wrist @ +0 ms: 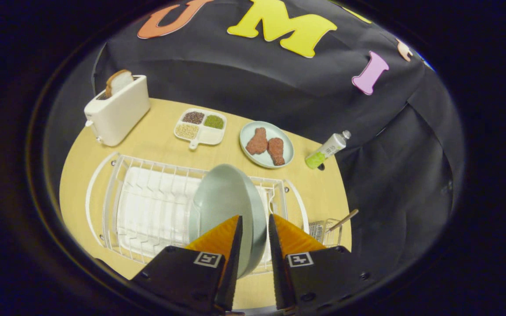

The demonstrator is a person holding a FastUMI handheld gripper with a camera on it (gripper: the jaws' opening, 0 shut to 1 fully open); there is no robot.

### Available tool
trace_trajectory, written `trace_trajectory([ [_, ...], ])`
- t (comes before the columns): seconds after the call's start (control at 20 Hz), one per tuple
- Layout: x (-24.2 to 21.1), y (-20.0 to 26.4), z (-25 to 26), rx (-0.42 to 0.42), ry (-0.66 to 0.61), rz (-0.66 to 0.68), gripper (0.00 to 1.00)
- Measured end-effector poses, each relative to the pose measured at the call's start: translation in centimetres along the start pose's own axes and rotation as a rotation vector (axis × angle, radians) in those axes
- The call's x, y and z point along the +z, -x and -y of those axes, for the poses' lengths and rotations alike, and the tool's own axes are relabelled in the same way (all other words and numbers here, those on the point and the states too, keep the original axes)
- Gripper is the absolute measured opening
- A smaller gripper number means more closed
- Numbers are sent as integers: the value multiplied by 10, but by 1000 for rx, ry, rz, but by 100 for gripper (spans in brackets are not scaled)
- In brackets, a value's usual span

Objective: Take the plate from the dish rack, then take the spoon from the basket and place it into the plate.

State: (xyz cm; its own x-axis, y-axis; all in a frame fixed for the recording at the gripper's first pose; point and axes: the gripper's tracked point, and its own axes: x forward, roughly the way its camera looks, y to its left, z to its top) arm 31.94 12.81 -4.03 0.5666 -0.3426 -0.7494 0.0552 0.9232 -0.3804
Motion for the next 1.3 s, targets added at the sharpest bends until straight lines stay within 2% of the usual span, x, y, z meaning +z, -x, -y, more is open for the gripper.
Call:
trace_trajectory([
  [0.1, -3, 0, 0, -26, 16, -16, 28],
  [0.2, -2, 7, -3, -51, 39, -7, 21],
  [0.35, 2, 21, -6, -105, 41, 35, 17],
  [0.55, 17, 38, 12, -228, -23, 134, 13],
  [0.75, 11, 52, 32, -217, -69, 158, 13],
  [0.85, 0, 59, 46, -185, -80, 160, 13],
  [1.0, -29, 69, 63, -67, -122, 169, 13],
  [1.15, -75, 81, 75, 79, -182, 176, 13],
  [1.3, -127, 84, 94, 145, -194, 200, 13],
])
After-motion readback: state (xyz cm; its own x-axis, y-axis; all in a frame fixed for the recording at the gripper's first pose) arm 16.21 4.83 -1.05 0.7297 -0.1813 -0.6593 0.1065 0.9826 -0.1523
